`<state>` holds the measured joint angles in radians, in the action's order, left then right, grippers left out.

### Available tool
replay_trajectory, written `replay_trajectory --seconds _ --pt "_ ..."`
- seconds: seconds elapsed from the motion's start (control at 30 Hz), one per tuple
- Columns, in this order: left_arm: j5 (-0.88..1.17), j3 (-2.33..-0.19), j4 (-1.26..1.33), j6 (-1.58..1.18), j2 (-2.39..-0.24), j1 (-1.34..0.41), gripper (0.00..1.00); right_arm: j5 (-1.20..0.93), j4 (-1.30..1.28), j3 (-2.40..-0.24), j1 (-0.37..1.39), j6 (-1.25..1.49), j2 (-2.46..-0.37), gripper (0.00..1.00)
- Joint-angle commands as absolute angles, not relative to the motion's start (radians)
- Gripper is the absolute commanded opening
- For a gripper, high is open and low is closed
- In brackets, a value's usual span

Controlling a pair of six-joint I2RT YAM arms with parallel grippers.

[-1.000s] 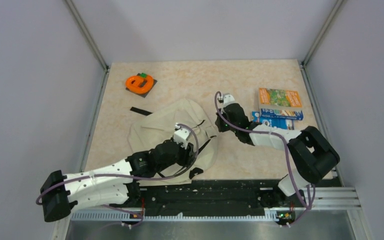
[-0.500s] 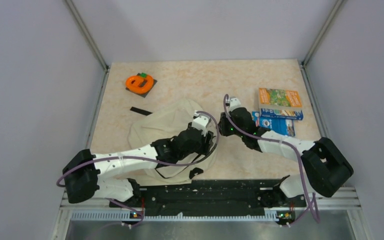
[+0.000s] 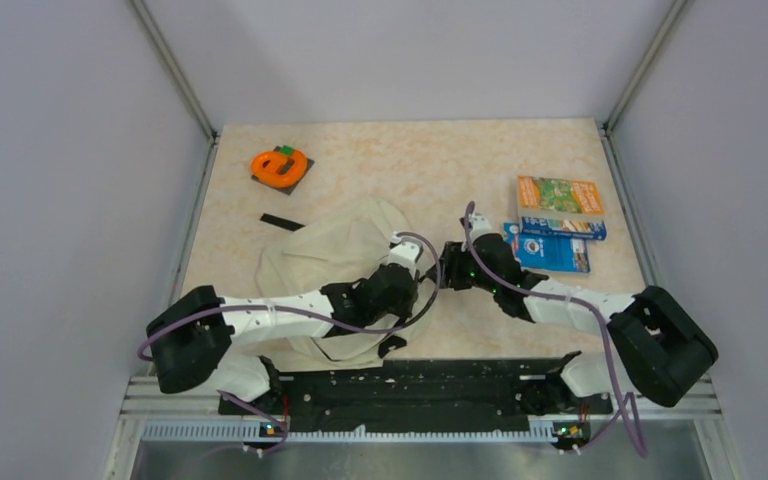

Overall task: Pack the student bag
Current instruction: Unzip the student bag at the center of the board.

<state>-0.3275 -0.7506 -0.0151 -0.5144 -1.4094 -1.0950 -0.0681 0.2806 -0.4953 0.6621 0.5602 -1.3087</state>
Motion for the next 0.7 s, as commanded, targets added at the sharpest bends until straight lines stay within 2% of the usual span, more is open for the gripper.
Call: replay_trajectory --seconds 0.0,0.33,0.67 --pt "-0.293 -0.678 0.066 -0.590 -1.395 -1.100 0.25 -0.110 0.385 -0.500 0.686 0.607 -1.350 0.47" --pt "-0.288 -0.652 0.100 -0.596 -1.395 -1.108 0.20 -0.099 0.430 -0.556 0.741 0.583 -1.437 0.50" --pt "-0.277 -0.637 0.119 -0.594 -1.394 -1.111 0.07 -0.104 0.434 -0.612 0.761 0.553 -1.502 0.50"
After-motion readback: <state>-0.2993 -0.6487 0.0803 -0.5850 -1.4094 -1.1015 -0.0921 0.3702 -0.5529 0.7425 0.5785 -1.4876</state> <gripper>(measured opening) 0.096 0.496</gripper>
